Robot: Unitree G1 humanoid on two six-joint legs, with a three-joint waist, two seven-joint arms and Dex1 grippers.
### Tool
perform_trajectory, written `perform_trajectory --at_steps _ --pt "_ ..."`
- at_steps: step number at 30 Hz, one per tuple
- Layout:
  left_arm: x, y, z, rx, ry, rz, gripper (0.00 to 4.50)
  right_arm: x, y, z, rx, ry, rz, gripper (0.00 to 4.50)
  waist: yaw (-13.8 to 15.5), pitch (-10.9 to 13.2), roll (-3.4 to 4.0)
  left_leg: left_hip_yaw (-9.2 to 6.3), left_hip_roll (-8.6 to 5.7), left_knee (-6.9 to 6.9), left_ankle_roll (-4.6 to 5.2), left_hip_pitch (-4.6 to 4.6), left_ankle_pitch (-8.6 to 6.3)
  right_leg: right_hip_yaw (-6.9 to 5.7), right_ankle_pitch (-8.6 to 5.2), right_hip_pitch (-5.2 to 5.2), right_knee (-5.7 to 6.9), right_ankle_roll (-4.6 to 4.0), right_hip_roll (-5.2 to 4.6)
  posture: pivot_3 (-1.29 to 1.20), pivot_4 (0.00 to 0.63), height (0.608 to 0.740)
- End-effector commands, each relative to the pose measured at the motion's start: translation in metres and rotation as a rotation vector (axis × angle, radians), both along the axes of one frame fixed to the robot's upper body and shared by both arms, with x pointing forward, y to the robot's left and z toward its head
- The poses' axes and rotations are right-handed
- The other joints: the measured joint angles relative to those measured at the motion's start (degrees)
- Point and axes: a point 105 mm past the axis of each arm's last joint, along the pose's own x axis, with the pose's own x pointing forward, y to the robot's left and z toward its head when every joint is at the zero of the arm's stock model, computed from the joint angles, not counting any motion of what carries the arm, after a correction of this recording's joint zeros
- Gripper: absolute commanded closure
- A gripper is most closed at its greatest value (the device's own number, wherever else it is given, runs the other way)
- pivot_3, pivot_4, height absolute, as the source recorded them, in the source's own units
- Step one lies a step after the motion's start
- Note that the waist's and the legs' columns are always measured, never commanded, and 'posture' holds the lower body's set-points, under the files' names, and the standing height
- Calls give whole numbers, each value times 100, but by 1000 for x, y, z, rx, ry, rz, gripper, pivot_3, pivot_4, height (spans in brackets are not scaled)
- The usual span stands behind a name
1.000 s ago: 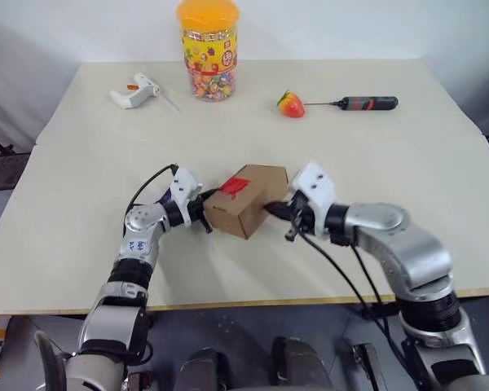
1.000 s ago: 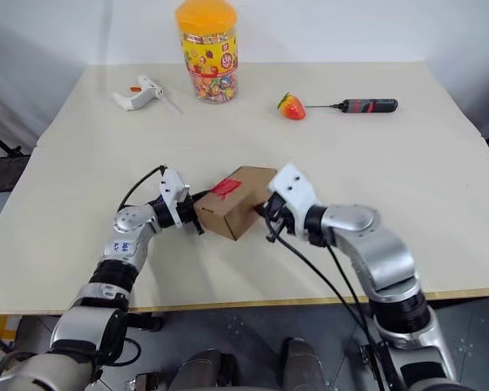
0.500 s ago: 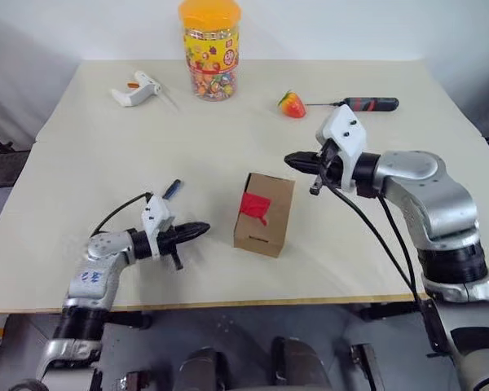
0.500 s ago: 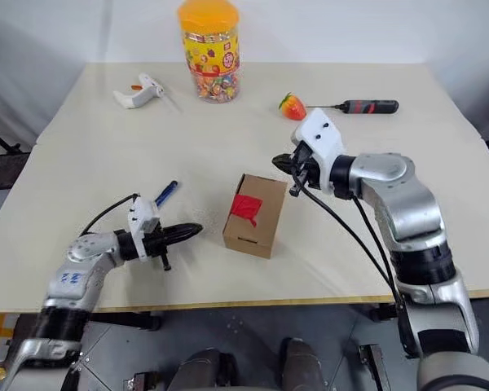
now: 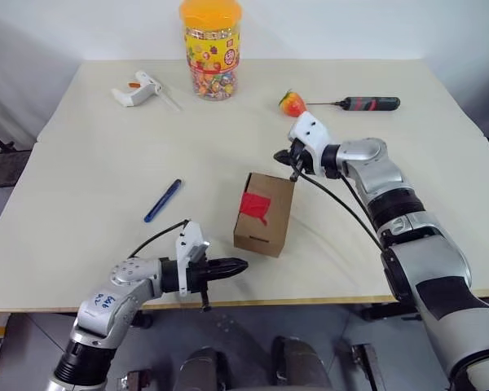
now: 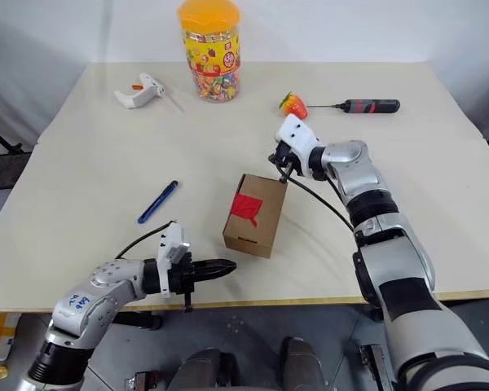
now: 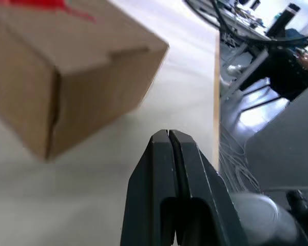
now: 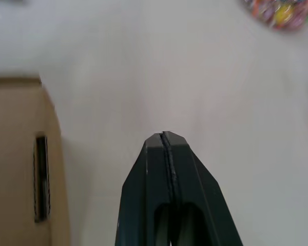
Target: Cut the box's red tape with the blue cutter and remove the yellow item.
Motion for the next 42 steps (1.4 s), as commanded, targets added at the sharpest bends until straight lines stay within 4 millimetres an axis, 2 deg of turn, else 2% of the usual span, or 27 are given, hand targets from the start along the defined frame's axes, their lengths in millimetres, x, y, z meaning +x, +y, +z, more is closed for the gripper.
perform_trajectory --at_steps 1,8,12,17,24,32,40,42 --pt "18 5 6 12 -111 97 4466 -8 -7 4 -100 22 91 4487 -14 0 1 2 0 0 0 0 0 0 0 0 -2 0 0 0 150 740" --pt "43 13 14 11 -187 177 4466 -35 -28 2 -144 132 211 4487 -3 1 2 2 3 2 0 2 0 -2 0 -1 3 0 -1 0 150 740" --pt "58 10 15 10 -210 180 4466 -59 -39 0 -166 176 256 4487 38 1 2 -5 1 5 0 0 0 -7 0 0 7 0 -3 0 150 740" --pt "81 -8 16 -4 -227 148 4466 -103 -49 -1 -165 210 228 4487 155 2 1 -1 -3 12 0 -4 0 -11 0 -1 3 0 -4 0 150 740" --pt "90 -38 16 -23 -246 41 4466 -144 -53 -2 -141 245 123 4487 235 5 -6 10 -3 21 0 -9 0 -10 0 -3 -5 0 -3 0 150 740" --pt "97 -57 17 -19 -253 -38 4466 -159 -58 -6 -103 264 16 4487 305 8 -11 13 1 39 0 -13 0 -8 0 -2 -7 0 2 0 150 740" --pt "106 -57 19 -5 -275 -48 4466 -165 -79 -24 -150 296 -91 4487 312 13 -19 9 -2 51 1 -23 0 -12 1 -2 -7 2 2 0 150 740" --pt "108 -51 22 -4 -290 -30 4466 -163 -90 -29 -190 285 -141 4487 306 14 -20 8 0 51 1 -23 0 -14 1 -2 -7 2 4 0 150 740"
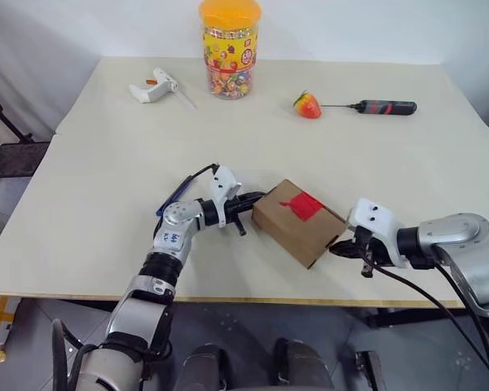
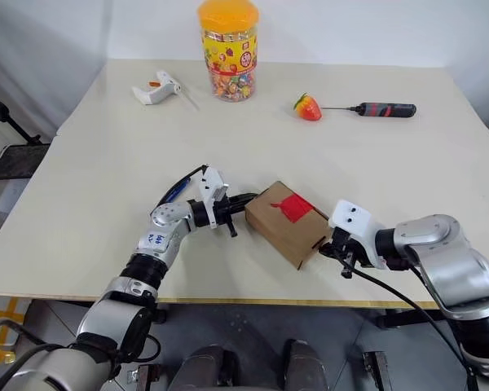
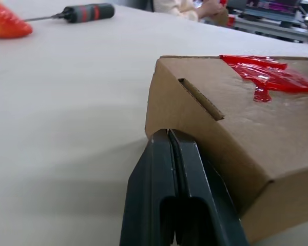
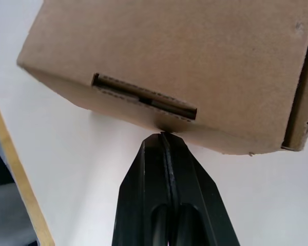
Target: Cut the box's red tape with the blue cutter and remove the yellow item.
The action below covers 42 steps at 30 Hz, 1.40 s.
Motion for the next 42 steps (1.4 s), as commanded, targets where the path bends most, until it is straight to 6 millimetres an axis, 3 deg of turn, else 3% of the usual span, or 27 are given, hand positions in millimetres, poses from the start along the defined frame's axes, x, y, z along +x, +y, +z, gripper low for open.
perform_trajectory --at_steps 1,5,10,15,17,19,21,26,31,38,42 --pt "-2 2 10 3 -56 -17 4466 5 -15 6 -84 -89 -45 4487 1 0 -1 0 0 0 0 0 0 0 0 0 -1 0 0 0 150 740" --pt "-1 17 15 5 -82 16 4466 11 -33 4 -141 -127 -112 4487 -9 1 -1 1 4 1 0 0 0 1 0 0 0 0 0 0 150 740" --pt "-1 54 29 28 -132 111 4466 11 -50 3 -132 -142 -179 4487 -13 1 -1 1 6 0 0 0 0 1 0 -1 0 0 3 0 150 740" --pt "-8 79 50 27 -166 165 4466 32 -72 24 -117 -271 -284 4487 3 1 -2 -2 5 12 0 0 0 2 0 4 4 0 -2 0 150 740" --pt "-14 94 54 46 -135 199 4088 41 -74 38 -53 -301 -327 4500 -4 1 -2 -3 6 18 0 -1 0 2 0 5 6 0 -1 0 150 740" --pt "-29 110 60 54 -92 197 3560 50 -67 62 72 -340 -329 3917 -60 4 -3 -1 9 18 0 -1 0 5 0 2 7 0 1 0 150 740" --pt "-43 120 67 30 -41 193 2981 55 -63 73 128 -364 -315 3280 -134 5 -5 -1 15 7 -2 1 0 7 0 -1 9 -1 6 0 150 740" --pt "-72 179 66 53 56 320 1434 57 -45 77 245 -369 -183 1583 -162 7 -9 -3 17 0 -4 4 0 8 -2 0 6 -3 7 0 150 740" --pt "-101 218 57 95 97 442 13 67 -36 77 275 -403 -134 7 -149 8 -8 0 13 1 -3 5 -1 12 -2 1 4 -3 0 0 150 740" --pt "-146 265 43 94 227 562 13 70 -23 80 339 -413 -78 7 -165 8 -8 0 17 -8 -8 8 -3 13 -5 -1 4 -8 0 0 150 740" --pt "-161 279 43 106 259 597 13 67 -19 81 351 -412 -36 7 -166 9 -5 6 18 -13 -9 10 -4 18 -5 -7 4 -9 0 0 150 740"
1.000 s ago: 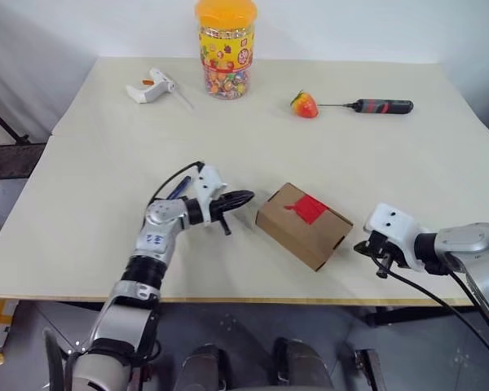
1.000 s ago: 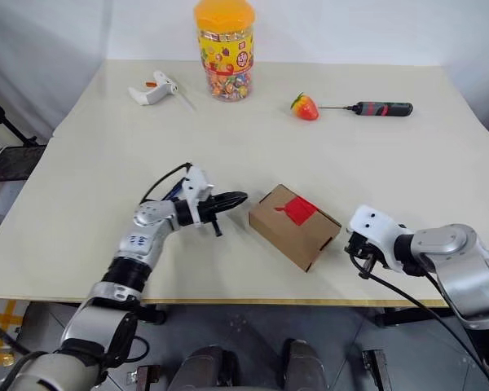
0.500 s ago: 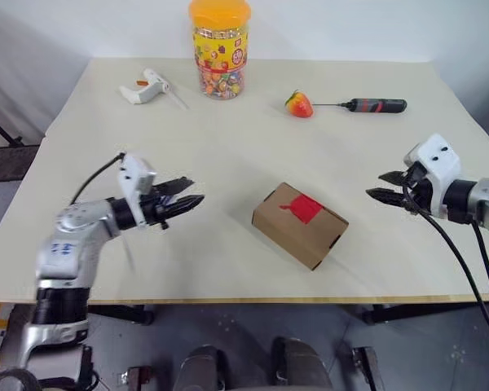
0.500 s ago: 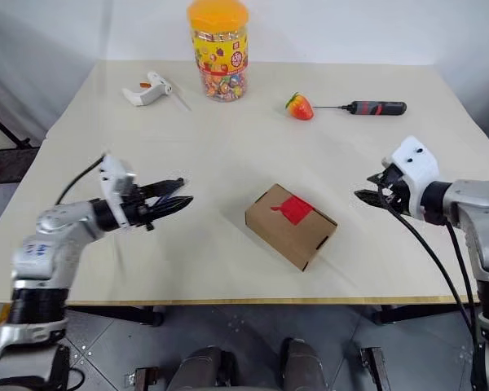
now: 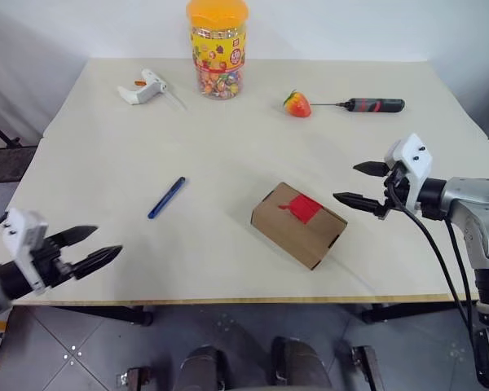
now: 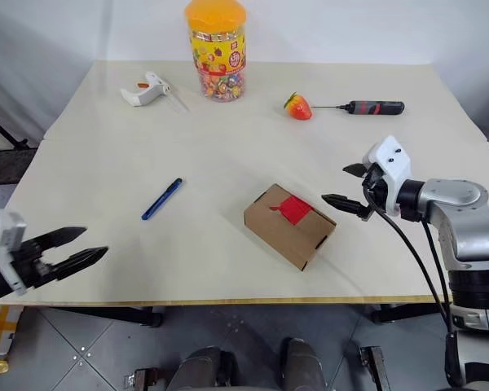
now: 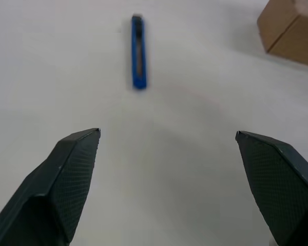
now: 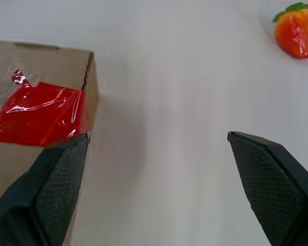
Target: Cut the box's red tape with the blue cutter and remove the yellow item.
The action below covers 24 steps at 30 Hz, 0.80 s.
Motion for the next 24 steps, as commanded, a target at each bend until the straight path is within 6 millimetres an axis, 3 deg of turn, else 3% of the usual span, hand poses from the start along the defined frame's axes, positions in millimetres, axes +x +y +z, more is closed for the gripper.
perform_trajectory --at_steps 1,5,11,18,24 --pt "-6 6 15 22 -47 4 13 -3 4 15 3 -61 43 7 24 0 1 0 -1 0 0 1 0 0 0 0 0 0 -1 0 150 740" --pt "6 1 13 27 -71 8 13 0 6 18 12 -79 32 7 30 0 1 -1 -5 0 0 1 0 1 0 1 2 0 -8 0 150 740" --pt "43 -30 10 43 -104 -74 13 0 9 20 18 -93 30 7 16 0 1 1 -6 -2 -1 2 -1 3 0 -1 8 -1 -8 0 150 740" --pt "106 -53 -12 107 -93 -119 13 -8 12 19 38 -110 12 7 23 0 0 25 -7 -6 0 9 0 5 0 -7 13 0 4 0 150 740" --pt "136 -59 -30 173 -29 -135 13 -16 7 14 43 -106 -27 7 28 0 -2 47 -9 -9 0 9 0 3 1 -13 13 1 6 0 150 740"
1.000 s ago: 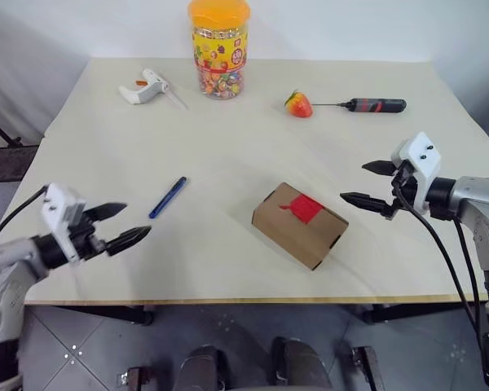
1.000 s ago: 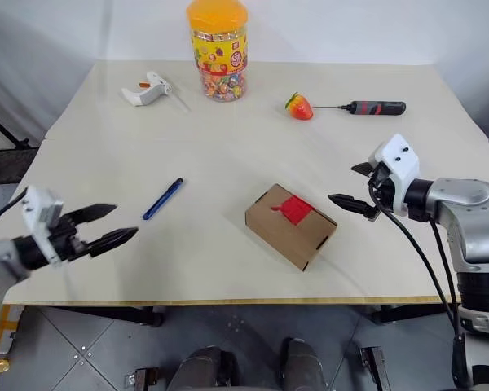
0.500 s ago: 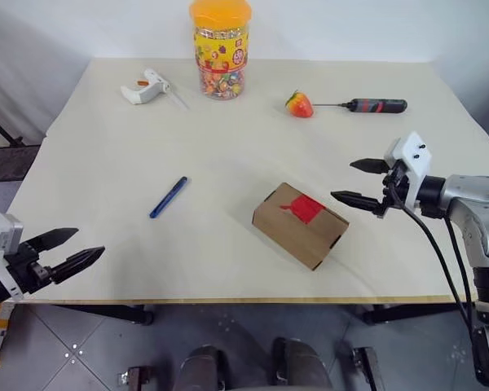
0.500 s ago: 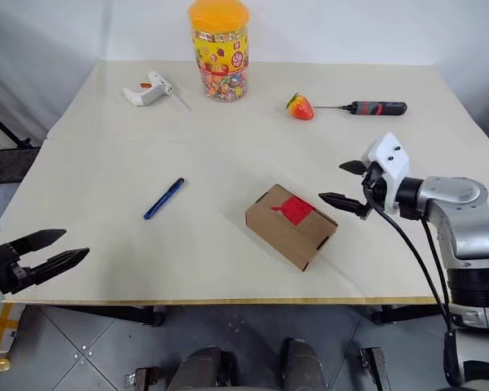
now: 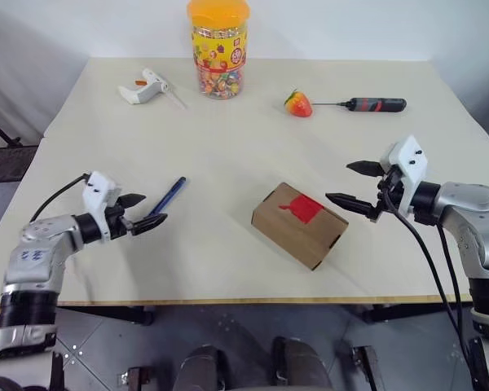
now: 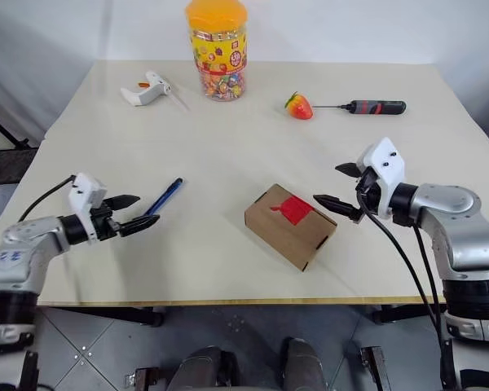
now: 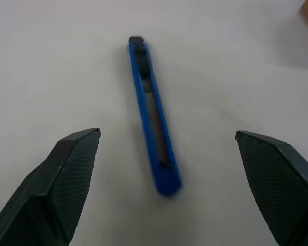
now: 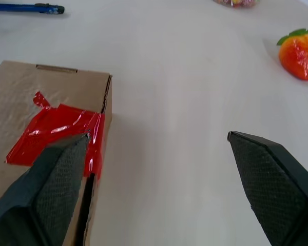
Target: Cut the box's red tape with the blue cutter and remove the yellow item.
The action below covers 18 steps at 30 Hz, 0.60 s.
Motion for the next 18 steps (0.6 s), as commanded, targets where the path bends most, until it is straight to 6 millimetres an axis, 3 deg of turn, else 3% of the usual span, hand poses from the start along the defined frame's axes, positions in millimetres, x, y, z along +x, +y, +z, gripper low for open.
perform_trajectory --at_steps 1,2,6,9,13,16,18 --pt "8 3 -6 49 22 11 13 -7 -4 16 6 -62 -16 7 -3 0 -1 3 1 -1 0 1 0 -1 0 0 0 0 0 0 150 740" --pt "10 3 -8 55 30 13 13 -8 -4 16 8 -63 -22 7 -3 -1 -1 3 2 -1 0 3 0 -1 0 0 1 0 1 0 150 740" --pt "15 -2 -17 86 107 -19 878 -12 -11 15 6 -64 -58 0 15 -1 -1 5 4 0 2 11 1 6 0 2 5 0 1 0 150 740" --pt "11 0 -26 131 173 -31 878 -14 -14 16 4 -64 -72 0 18 -2 -1 12 1 1 4 14 2 11 1 4 6 2 -2 0 150 740" --pt "9 -1 -28 137 176 -54 1719 -14 -14 16 5 -66 -76 0 0 -3 2 12 4 0 3 20 2 16 1 4 6 2 -1 0 150 740" --pt "4 -2 -30 153 188 -92 1719 -13 -13 16 6 -68 -78 0 2 -4 2 11 4 0 4 21 2 19 1 4 6 2 -1 0 150 740" --pt "2 -2 -31 149 191 -92 2102 -12 -13 16 6 -69 -78 0 1 -4 2 12 4 0 3 21 2 19 1 4 6 2 -1 0 150 740"
